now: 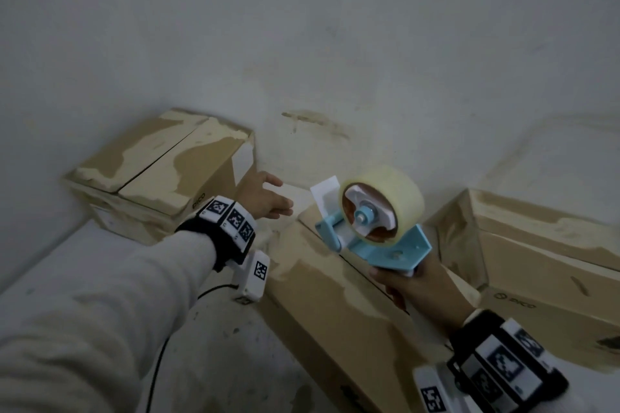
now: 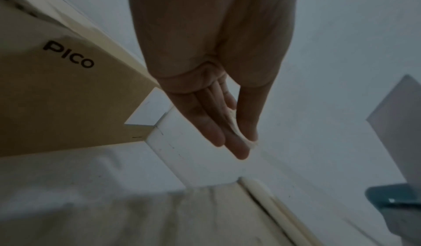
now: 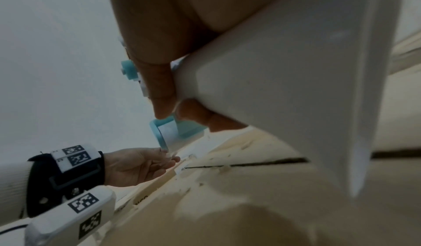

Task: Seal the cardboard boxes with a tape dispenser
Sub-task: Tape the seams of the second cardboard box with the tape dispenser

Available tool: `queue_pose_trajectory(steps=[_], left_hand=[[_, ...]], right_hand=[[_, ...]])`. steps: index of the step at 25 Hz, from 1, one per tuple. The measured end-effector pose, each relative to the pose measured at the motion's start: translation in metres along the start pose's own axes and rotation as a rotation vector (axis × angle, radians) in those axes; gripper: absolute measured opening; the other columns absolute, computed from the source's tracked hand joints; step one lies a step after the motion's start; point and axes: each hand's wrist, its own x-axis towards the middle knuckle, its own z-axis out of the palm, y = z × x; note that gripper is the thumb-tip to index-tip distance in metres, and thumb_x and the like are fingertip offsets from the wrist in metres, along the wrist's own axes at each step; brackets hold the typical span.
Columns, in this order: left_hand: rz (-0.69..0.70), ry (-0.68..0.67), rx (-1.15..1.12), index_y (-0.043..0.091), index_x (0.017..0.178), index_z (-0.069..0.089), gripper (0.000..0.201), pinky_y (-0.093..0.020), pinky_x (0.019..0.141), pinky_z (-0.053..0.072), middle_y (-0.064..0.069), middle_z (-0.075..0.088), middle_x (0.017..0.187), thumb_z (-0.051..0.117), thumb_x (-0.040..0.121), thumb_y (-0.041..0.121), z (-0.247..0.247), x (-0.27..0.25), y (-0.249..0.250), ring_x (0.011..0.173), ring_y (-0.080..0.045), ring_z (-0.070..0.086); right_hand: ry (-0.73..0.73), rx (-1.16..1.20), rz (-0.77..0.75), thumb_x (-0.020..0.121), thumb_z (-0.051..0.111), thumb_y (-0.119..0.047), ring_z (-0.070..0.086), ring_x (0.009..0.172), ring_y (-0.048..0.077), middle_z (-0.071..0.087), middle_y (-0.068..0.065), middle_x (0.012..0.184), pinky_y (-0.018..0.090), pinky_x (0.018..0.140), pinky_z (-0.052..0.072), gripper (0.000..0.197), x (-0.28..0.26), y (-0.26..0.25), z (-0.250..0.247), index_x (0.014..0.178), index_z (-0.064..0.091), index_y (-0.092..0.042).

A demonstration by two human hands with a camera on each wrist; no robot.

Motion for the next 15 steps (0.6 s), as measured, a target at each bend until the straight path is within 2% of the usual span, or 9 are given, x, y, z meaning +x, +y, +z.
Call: queue_pose_trajectory(steps=[3, 6, 8, 11, 13, 15], left_hand=[[0.007, -0.046, 0.079, 0.012, 0.084, 0.054, 0.021, -0.02, 0.057, 0.052, -0.013, 0.071, 0.078, 0.073, 0.077, 0.004, -0.003, 0.015, -0.006, 0.065, -0.012, 0.07], [-0.02, -0.105, 0.171, 0.011, 0.077, 0.06, 0.014, -0.016, 0.054, 0.052, -0.015, 0.071, 0.083, 0.071, 0.079, 0.003, -0.006, 0.029, -0.012, 0.06, -0.007, 0.069], [-0.032, -0.151, 0.232, 0.009, 0.076, 0.064, 0.012, -0.015, 0.052, 0.052, -0.015, 0.072, 0.084, 0.068, 0.079, -0.001, -0.007, 0.034, -0.015, 0.059, -0.006, 0.069], [-0.047, -0.2, 0.288, 0.008, 0.073, 0.069, 0.015, -0.013, 0.051, 0.052, -0.007, 0.071, 0.07, 0.066, 0.081, -0.005, -0.007, 0.039, -0.015, 0.054, -0.003, 0.068], [-0.059, -0.246, 0.334, 0.005, 0.079, 0.071, 0.013, -0.012, 0.052, 0.053, -0.007, 0.071, 0.072, 0.063, 0.083, -0.004, -0.006, 0.041, -0.017, 0.054, -0.002, 0.067], [-0.068, -0.302, 0.389, 0.002, 0.096, 0.071, 0.015, -0.012, 0.055, 0.054, -0.009, 0.069, 0.084, 0.059, 0.086, -0.002, -0.003, 0.043, -0.02, 0.059, -0.002, 0.066]], right_hand=[[-0.017, -0.046, 0.023, 0.081, 0.07, -0.022, 0.05, 0.043, 0.01, 0.056, 0.001, 0.051, 0.022, 0.048, 0.044, 0.019, 0.01, -0.006, 0.007, 0.076, 0.058, -0.008], [-0.023, -0.077, 0.052, 0.084, 0.068, -0.016, 0.046, 0.039, 0.001, 0.054, 0.0, 0.052, 0.011, 0.042, 0.039, 0.017, 0.014, -0.014, 0.012, 0.074, 0.056, -0.009], [-0.038, -0.078, 0.054, 0.084, 0.067, -0.014, 0.046, 0.039, -0.001, 0.054, -0.003, 0.051, 0.01, 0.041, 0.038, 0.015, 0.016, -0.016, 0.014, 0.076, 0.056, -0.01], [-0.027, -0.072, 0.054, 0.083, 0.069, -0.012, 0.046, 0.039, -0.001, 0.054, -0.009, 0.043, 0.011, 0.041, 0.037, 0.017, 0.019, -0.014, 0.016, 0.074, 0.054, -0.012], [-0.011, -0.072, 0.059, 0.083, 0.069, -0.013, 0.047, 0.039, 0.0, 0.054, -0.009, 0.042, 0.012, 0.041, 0.037, 0.02, 0.02, -0.012, 0.018, 0.07, 0.054, -0.014], [-0.021, -0.076, 0.06, 0.083, 0.069, -0.013, 0.047, 0.039, 0.001, 0.054, -0.01, 0.041, 0.013, 0.041, 0.037, 0.021, 0.021, -0.011, 0.019, 0.069, 0.054, -0.016]])
